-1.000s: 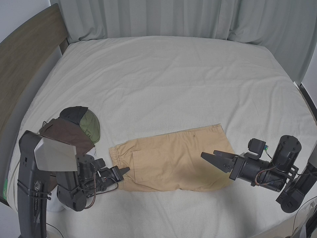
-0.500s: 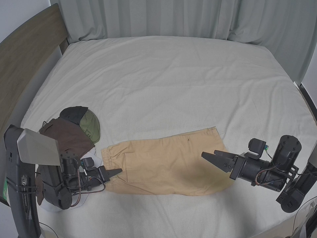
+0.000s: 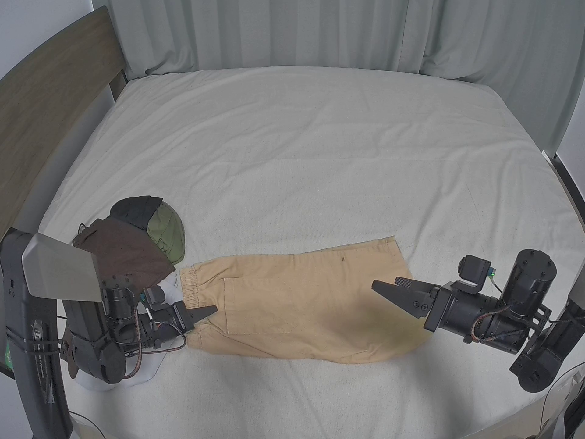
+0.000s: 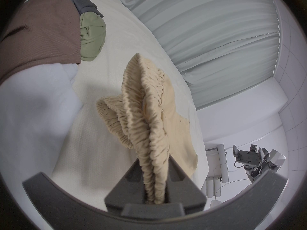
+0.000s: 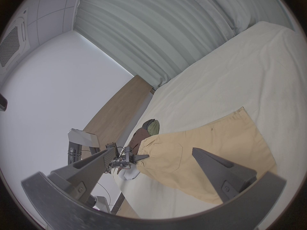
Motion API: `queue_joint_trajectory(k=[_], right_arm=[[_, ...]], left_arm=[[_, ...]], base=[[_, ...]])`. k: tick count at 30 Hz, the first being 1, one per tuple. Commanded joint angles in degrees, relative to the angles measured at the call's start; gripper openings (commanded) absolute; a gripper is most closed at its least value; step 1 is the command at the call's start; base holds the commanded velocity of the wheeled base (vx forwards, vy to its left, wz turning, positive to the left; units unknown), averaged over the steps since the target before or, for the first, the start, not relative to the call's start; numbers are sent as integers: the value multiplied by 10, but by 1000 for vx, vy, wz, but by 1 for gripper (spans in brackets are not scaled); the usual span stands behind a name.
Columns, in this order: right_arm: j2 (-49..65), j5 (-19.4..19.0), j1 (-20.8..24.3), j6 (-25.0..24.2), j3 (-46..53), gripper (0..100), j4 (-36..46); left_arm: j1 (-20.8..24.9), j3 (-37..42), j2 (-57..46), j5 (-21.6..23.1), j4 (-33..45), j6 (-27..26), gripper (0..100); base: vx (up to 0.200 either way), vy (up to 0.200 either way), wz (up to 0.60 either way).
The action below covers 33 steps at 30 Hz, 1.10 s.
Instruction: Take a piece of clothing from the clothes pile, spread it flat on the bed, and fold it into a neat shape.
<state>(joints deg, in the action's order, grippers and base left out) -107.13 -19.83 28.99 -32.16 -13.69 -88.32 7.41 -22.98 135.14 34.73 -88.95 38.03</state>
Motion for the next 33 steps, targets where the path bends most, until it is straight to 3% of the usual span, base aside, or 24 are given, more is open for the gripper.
queue_joint_trajectory(k=[1,19,33], right_arm=[[0,0,0,0,0,100,-1],[-1,0,-2,0,0,100,0],[-1,0,-2,0,1,100,0]], left_arm=[[-9,1,-2,1,-1,-3,0],[-59,8,-21,57,-1,-11,0],[-57,7,-28,54,-1,-12,0]], base=[[0,0,0],[0,0,0],[0,0,0]])
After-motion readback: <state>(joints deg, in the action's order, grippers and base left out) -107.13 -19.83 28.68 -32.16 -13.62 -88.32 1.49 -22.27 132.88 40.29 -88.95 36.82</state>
